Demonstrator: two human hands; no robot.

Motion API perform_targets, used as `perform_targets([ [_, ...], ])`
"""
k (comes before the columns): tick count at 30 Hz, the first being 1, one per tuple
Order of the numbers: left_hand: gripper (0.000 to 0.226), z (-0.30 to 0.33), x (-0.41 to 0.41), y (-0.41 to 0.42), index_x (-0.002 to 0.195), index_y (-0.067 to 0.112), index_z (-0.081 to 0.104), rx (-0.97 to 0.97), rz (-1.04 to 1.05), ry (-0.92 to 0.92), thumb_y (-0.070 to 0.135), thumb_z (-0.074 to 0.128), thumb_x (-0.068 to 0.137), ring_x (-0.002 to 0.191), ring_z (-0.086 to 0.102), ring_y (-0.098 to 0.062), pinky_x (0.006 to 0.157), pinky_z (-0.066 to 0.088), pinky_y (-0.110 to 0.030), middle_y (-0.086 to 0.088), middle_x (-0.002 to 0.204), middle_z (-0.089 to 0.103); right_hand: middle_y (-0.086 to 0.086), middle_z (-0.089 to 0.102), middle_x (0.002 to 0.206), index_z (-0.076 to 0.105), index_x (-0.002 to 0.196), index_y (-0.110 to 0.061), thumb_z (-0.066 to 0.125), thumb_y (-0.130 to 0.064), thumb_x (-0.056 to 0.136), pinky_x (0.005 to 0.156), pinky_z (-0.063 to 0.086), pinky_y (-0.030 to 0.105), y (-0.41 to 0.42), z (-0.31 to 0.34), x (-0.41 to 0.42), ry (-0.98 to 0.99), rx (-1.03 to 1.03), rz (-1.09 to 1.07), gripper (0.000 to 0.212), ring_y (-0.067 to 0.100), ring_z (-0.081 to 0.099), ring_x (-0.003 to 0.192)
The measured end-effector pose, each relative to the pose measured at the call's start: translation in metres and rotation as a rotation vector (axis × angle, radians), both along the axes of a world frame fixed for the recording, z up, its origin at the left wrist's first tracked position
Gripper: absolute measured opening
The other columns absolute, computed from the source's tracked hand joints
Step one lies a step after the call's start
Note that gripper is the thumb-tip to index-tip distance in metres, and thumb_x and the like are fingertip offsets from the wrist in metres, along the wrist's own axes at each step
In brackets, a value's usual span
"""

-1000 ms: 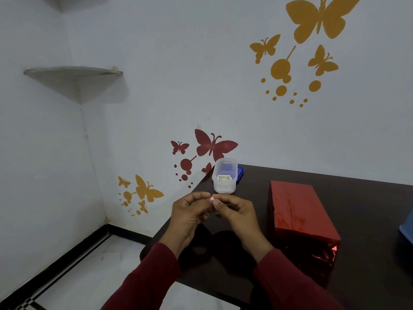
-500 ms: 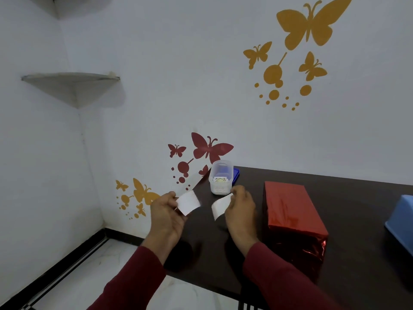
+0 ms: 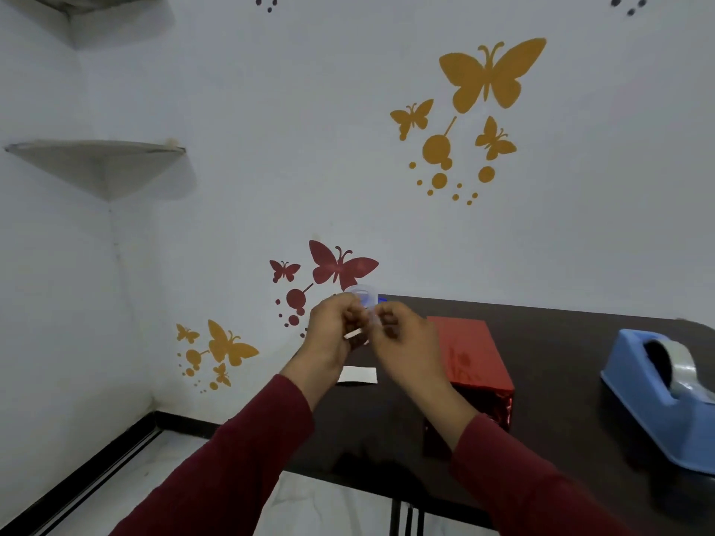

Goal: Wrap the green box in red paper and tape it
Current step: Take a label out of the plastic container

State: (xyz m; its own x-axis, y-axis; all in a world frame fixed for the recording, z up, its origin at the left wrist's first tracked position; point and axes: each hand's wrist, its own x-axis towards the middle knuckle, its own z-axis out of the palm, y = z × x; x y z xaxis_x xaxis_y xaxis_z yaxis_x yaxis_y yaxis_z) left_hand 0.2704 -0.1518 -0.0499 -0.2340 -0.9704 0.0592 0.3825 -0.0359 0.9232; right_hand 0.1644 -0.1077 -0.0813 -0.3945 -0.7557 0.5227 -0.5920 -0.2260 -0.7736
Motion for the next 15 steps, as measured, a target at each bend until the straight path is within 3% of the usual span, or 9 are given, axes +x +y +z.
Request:
perform_targets([
  [2, 0.010, 0.008, -0.011, -0.002, 0.081, 0.012, 0.064, -0.075, 0.006, -0.012, 0.022, 0.062, 0.082, 0.068, 0.058, -0.018, 0.061, 0.043, -0.030, -0.001, 0.066, 0.060, -0.002, 0.077, 0.089, 0.075, 0.094, -0.022, 0.065, -0.018, 0.095, 0.075, 0.056, 0.026, 0.004, 0.010, -0.021, -0.235, -0.066, -0.073, 0.011, 0.016, 0.072, 0.084],
  [3, 0.020, 0.009, -0.014, -0.007, 0.085, 0.012, 0.065, -0.106, 0.029, -0.072, 0.030, 0.068, 0.076, 0.074, 0.059, -0.019, 0.063, 0.043, -0.031, -0.001, 0.071, 0.062, 0.000, 0.078, 0.089, 0.075, 0.090, -0.021, 0.066, -0.015, 0.095, 0.079, 0.061, 0.034, 0.007, 0.015, -0.031, -0.414, -0.077, -0.058, 0.012, 0.018, 0.074, 0.084],
  [5, 0.035, 0.010, -0.024, -0.010, 0.095, 0.015, 0.069, -0.121, -0.001, -0.250, 0.040, 0.079, 0.073, 0.084, 0.058, -0.021, 0.069, 0.044, -0.034, -0.002, 0.087, 0.065, 0.009, 0.079, 0.095, 0.074, 0.091, -0.015, 0.066, -0.010, 0.098, 0.079, 0.064, 0.036, 0.018, 0.028, -0.047, -0.782, -0.062, 0.064, 0.012, 0.021, 0.076, 0.084],
  [7, 0.033, 0.008, -0.038, -0.007, 0.101, 0.013, 0.072, -0.067, -0.127, -0.300, 0.034, 0.086, 0.080, 0.081, 0.057, -0.018, 0.065, 0.044, -0.031, -0.005, 0.089, 0.065, 0.013, 0.079, 0.099, 0.072, 0.098, -0.009, 0.066, -0.008, 0.099, 0.075, 0.063, 0.032, 0.028, 0.036, -0.064, -0.937, -0.044, 0.124, 0.006, 0.024, 0.076, 0.084],
  [11, 0.018, 0.009, -0.062, -0.013, 0.095, 0.007, 0.075, -0.107, -0.094, -0.279, 0.016, 0.086, 0.083, 0.061, 0.063, -0.010, 0.053, 0.047, -0.022, -0.006, 0.076, 0.070, 0.012, 0.078, 0.097, 0.072, 0.105, -0.009, 0.073, -0.015, 0.095, 0.069, 0.063, 0.035, 0.031, 0.036, -0.095, -0.940, -0.002, 0.020, 0.012, 0.026, 0.078, 0.083],
  [15, 0.022, 0.006, -0.090, -0.026, 0.088, 0.005, 0.080, -0.124, -0.034, -0.385, 0.018, 0.091, 0.075, 0.049, 0.058, -0.008, 0.045, 0.043, -0.021, -0.003, 0.063, 0.070, 0.008, 0.077, 0.087, 0.075, 0.091, -0.009, 0.085, -0.016, 0.080, 0.060, 0.062, 0.033, 0.021, 0.033, -0.136, -0.628, 0.115, -0.280, 0.016, 0.019, 0.073, 0.065],
])
